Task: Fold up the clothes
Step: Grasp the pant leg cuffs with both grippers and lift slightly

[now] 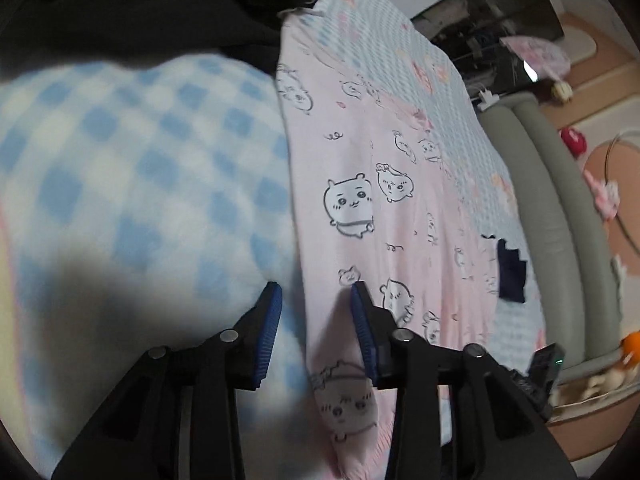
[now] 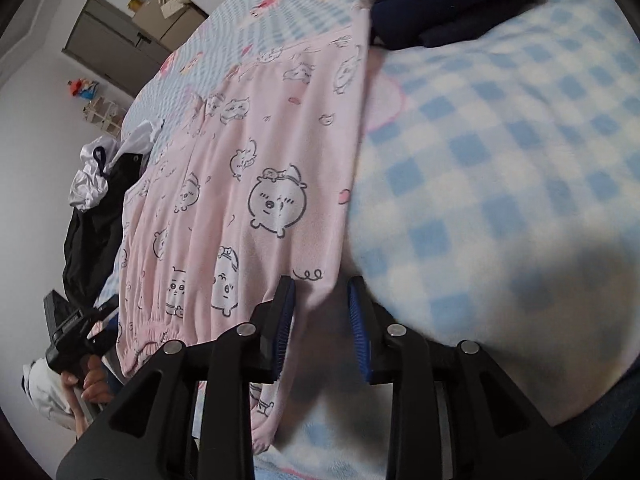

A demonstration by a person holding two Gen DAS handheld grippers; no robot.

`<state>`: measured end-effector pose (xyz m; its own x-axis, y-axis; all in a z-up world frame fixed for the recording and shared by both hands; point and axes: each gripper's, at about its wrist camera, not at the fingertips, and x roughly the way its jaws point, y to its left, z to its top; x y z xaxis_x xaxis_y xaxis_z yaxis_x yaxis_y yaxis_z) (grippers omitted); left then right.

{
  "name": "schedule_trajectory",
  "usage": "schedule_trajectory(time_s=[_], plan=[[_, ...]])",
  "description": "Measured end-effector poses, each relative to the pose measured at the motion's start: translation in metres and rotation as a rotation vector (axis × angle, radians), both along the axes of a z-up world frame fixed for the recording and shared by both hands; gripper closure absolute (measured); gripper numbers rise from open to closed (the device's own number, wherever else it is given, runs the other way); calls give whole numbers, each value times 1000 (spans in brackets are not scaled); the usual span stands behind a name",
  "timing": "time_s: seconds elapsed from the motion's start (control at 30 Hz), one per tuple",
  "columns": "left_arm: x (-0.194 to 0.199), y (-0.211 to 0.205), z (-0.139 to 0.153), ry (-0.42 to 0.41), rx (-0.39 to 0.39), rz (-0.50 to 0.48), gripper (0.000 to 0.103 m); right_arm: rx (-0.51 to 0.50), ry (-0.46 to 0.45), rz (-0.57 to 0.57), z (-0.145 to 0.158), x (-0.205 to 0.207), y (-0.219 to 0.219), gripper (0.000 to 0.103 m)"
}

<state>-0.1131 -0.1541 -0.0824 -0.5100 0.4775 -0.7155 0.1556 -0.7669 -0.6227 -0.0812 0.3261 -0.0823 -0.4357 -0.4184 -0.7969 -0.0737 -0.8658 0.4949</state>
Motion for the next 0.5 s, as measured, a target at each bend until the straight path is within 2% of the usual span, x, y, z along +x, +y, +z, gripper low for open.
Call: schedule_trajectory(time_s=[0.03, 0.07, 0.1, 0.2, 0.27, 0.37, 0.43, 0.5], plan=[[0, -1, 1, 11, -19, 0, 86, 5, 9, 5, 0, -1, -3, 72], [1, -3, 3, 22, -32, 10, 97, 9, 18, 4, 1, 0, -6, 79], [2, -4, 5, 32, -44, 20, 100, 14, 29, -2, 3, 1, -9, 90], [11, -11, 20, 78, -90, 64, 102, 65, 63, -32, 14, 6, -17, 99], [20, -17, 28, 97, -126, 99, 102, 113, 95, -46, 27, 12, -22, 100], [27, -25, 21, 54, -178, 137, 102, 225, 109, -81, 32, 17, -22, 101], [25, -29, 12, 16, -151, 136, 102, 310, 87, -103, 24, 18, -18, 101], [25, -30, 12, 12, -124, 138, 100, 264, 60, -109, 15, 21, -10, 101]])
